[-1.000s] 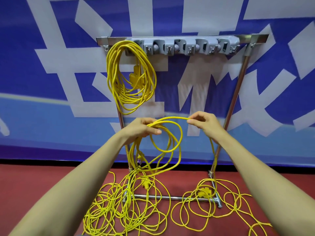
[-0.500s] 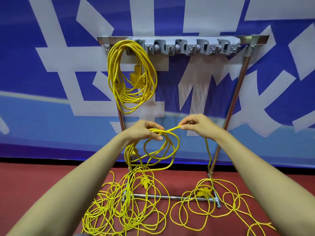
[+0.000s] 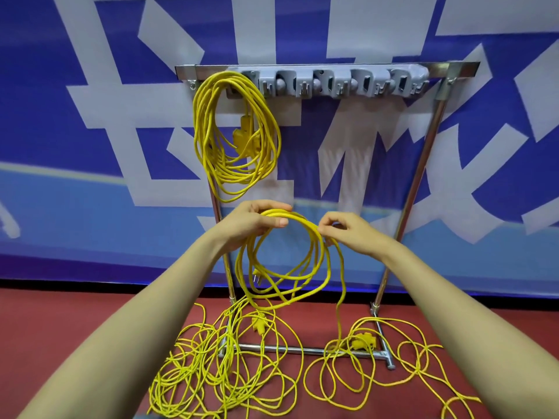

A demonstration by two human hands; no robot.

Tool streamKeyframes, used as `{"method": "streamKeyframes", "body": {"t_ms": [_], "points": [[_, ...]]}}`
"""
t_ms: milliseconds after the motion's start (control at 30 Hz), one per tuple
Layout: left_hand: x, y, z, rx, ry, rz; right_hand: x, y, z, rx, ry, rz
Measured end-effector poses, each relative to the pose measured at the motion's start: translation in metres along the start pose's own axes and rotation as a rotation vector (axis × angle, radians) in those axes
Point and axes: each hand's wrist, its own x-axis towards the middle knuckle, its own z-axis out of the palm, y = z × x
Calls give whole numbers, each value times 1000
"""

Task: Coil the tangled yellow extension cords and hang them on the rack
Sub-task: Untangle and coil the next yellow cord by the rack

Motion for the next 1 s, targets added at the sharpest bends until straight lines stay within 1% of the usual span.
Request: {"method": "streamKeyframes", "body": {"t_ms": [100, 133, 167, 233, 267, 333, 367, 467, 600, 667, 767, 867, 1000], "points": [[-3, -1, -7, -92, 55, -9, -6, 19, -5, -114, -75, 58], [-4, -2, -10, -126, 68, -11, -8, 24, -7, -81, -67, 71], [-5, -2, -13, -142, 70, -16, -9, 27, -9, 3, -20, 73], [-7, -1, -15, -101, 30, -23, -8, 24, -14, 190, 160, 41], [-8, 1, -13, -55, -13, -32, -6, 20, -16, 236, 256, 13], [-7, 5, -8, 50, -97, -64, 2, 7, -18, 228, 368, -55], [-5, 6, -4, 96, -126, -77, 5, 1, -19, 209, 376, -77], [-4, 7, 3, 150, -153, -94, 12, -14, -18, 124, 318, -87], [-4, 3, 4, 73, -130, -72, 18, -18, -16, -21, 227, -80], [-4, 2, 5, 44, -117, -62, 20, -17, -14, -57, 189, -81], [-4, 4, 9, 47, -61, -54, 20, -22, -6, -120, 86, -106], [-3, 3, 11, 68, -21, -46, 21, -28, -1, -122, 37, -96], [-2, 3, 8, 27, 1, -26, 23, -34, 0, -67, 41, -86]]}}
